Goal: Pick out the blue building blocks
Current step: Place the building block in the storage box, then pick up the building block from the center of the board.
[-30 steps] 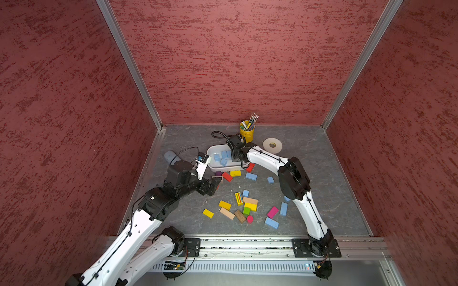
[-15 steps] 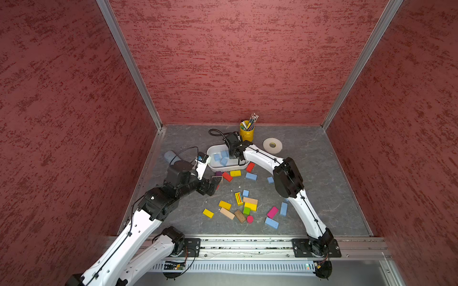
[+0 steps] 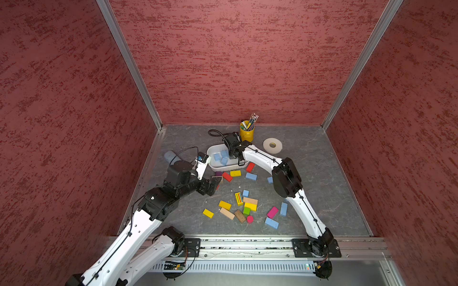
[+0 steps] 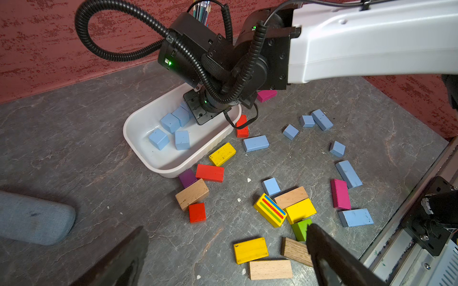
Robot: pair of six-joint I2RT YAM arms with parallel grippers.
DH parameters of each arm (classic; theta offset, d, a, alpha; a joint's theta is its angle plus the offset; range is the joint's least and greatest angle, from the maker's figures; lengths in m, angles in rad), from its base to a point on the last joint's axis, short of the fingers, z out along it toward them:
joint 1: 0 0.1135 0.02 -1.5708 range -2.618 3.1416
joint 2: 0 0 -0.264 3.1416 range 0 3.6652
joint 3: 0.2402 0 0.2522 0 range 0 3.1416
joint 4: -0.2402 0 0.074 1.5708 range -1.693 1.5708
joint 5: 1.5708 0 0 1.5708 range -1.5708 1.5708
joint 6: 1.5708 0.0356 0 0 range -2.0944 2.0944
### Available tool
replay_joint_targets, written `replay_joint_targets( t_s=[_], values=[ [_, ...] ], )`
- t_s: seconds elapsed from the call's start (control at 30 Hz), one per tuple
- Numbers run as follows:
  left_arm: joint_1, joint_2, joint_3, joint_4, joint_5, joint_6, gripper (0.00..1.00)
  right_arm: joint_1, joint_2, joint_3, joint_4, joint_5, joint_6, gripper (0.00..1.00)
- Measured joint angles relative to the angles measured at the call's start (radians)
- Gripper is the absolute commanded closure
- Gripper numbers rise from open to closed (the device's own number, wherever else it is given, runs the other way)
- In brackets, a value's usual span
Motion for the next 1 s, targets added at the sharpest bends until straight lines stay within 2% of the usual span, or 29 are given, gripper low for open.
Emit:
replay_joint_targets(
  t_s=[0.23, 0.33, 0.67, 1.0],
  values=[
    [0.000, 0.000, 0.000, 0.000, 0.000, 0.000, 0.00, 0.000, -0.023, -0.002, -0.003, -0.027, 0.001, 0.38],
    [0.000, 0.000, 0.000, 0.000, 0.000, 0.000, 0.00, 0.000, -0.095, -0.052, 0.017, -0.050, 0.004, 0.35],
    [0.000, 0.000, 0.000, 0.000, 0.000, 0.000, 0.00, 0.000, -0.493, -0.354, 0.167, -0.097, 0.020, 0.27],
    [0.002, 0.000, 0.000, 0.003, 0.002, 0.000, 0.00, -0.003, -0.767, -0.722, 0.270, -0.091, 0.053, 0.20]
  ],
)
